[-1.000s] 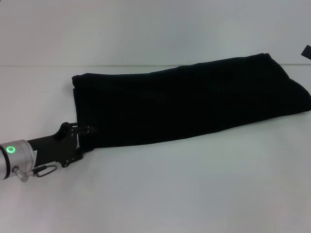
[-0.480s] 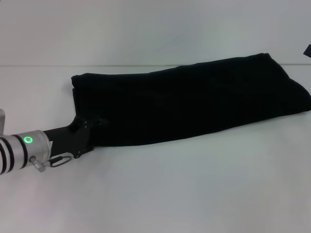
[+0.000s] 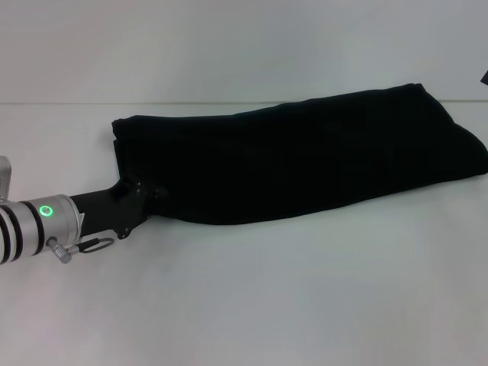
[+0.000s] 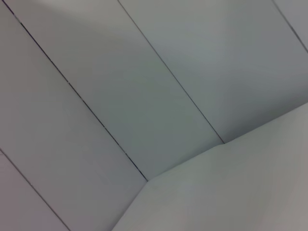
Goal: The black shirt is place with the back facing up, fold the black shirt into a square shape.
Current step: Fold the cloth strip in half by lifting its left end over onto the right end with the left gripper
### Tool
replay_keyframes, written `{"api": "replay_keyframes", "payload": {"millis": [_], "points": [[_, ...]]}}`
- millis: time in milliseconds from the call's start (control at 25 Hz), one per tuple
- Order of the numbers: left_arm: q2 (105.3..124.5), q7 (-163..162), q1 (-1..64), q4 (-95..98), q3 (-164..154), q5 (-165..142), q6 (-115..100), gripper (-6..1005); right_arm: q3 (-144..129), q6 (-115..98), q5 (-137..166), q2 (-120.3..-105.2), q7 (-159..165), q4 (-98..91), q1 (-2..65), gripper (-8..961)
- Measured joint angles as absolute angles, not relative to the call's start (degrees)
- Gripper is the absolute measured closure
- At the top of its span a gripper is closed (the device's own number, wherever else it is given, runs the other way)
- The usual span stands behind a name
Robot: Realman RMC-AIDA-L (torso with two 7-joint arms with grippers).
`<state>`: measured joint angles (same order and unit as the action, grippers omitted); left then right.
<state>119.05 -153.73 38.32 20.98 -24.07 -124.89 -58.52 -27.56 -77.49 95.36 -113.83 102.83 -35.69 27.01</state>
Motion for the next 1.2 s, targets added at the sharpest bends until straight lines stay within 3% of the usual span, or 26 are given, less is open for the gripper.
{"api": "replay_keyframes", "payload": {"millis": [200, 440, 800, 1200], "points": [[119.06, -153.70, 38.15, 20.94, -24.09, -124.86, -58.32, 948, -27.50, -77.62, 95.36, -113.82, 102.85, -35.69, 26.83, 178], [118.32, -150.08, 37.92, 21.66, -24.00, -124.86, -58.27, 972, -27.24, -77.62, 95.36, -113.82, 102.96, -35.68, 26.66, 178], [113.56, -145.61, 36.77, 22.87, -23.56, -125.06, -57.72, 992, -26.55, -77.56, 95.36, -113.63, 103.53, -35.69, 26.72, 178], [111.09, -146.17, 31.86, 27.77, -18.02, -124.79, -56.79, 992, -26.54, -77.11, 95.45, -113.55, 103.54, -35.68, 26.71, 178]]}}
